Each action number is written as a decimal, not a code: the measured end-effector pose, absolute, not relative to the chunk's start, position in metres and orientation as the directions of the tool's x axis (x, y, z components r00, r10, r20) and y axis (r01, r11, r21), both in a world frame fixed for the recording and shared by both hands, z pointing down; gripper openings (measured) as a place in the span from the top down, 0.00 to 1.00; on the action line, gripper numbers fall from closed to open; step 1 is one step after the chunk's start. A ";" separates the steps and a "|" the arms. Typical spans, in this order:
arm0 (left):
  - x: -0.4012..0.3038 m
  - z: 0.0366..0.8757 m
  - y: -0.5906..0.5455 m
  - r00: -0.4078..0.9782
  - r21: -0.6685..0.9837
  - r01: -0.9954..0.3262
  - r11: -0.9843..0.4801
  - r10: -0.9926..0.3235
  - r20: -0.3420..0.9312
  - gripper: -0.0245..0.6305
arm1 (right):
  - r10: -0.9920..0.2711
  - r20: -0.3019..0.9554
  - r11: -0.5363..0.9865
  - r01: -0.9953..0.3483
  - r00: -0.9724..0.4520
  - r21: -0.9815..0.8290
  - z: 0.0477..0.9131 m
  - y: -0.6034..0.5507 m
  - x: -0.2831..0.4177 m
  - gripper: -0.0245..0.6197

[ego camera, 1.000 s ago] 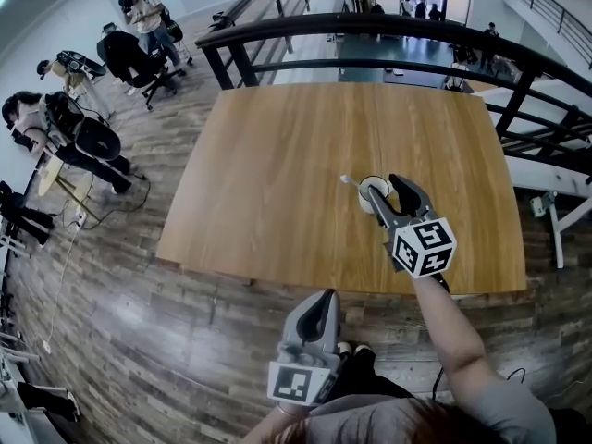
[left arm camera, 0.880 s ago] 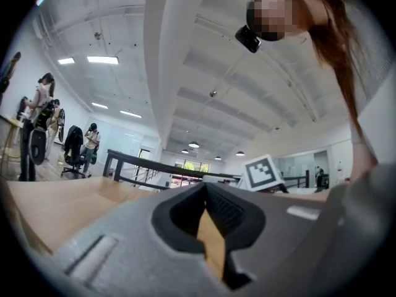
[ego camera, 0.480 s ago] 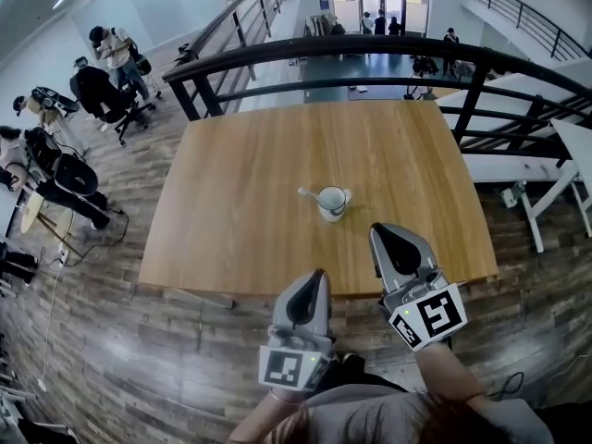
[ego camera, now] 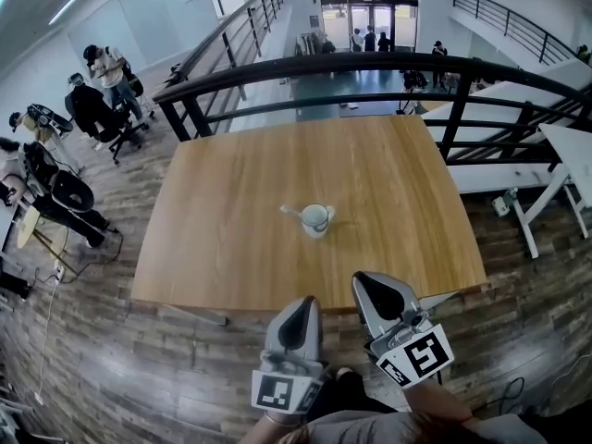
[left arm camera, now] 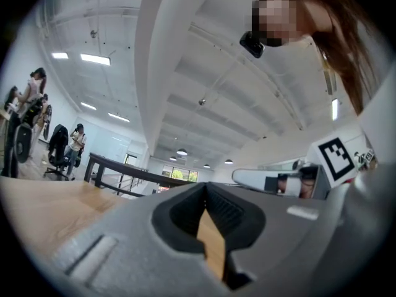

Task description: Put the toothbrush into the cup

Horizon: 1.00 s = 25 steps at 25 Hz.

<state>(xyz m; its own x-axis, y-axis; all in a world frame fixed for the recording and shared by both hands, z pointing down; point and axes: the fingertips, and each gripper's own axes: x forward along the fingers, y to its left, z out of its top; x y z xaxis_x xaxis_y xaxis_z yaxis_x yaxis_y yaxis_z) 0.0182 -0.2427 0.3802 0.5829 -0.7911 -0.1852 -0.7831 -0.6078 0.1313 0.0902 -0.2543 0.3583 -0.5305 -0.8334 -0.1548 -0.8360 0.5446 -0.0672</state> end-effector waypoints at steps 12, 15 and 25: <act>0.016 0.358 -0.189 0.627 0.132 -0.728 -0.672 -0.732 -0.267 0.97 | -0.843 -0.164 0.524 -0.850 -0.512 -0.044 0.356 -0.201 0.083 0.96; 0.001 0.348 -0.159 0.631 0.111 -0.719 -0.686 -0.711 -0.311 0.97 | -0.845 -0.187 0.514 -0.857 -0.500 -0.031 0.349 -0.170 0.071 0.96; -0.060 0.352 -0.025 0.662 0.088 -0.704 -0.704 -0.697 -0.277 0.97 | -0.876 -0.191 0.459 -0.887 -0.443 -0.048 0.351 -0.019 0.013 0.96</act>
<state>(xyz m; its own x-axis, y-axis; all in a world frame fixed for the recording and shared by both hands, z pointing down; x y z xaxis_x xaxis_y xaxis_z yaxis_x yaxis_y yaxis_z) -0.0595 -0.0252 0.3524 0.6619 -0.6966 -0.2769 -0.7043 -0.7044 0.0885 0.0131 -0.0187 0.3505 -0.4431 -0.8759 -0.1908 -0.8871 0.4592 -0.0478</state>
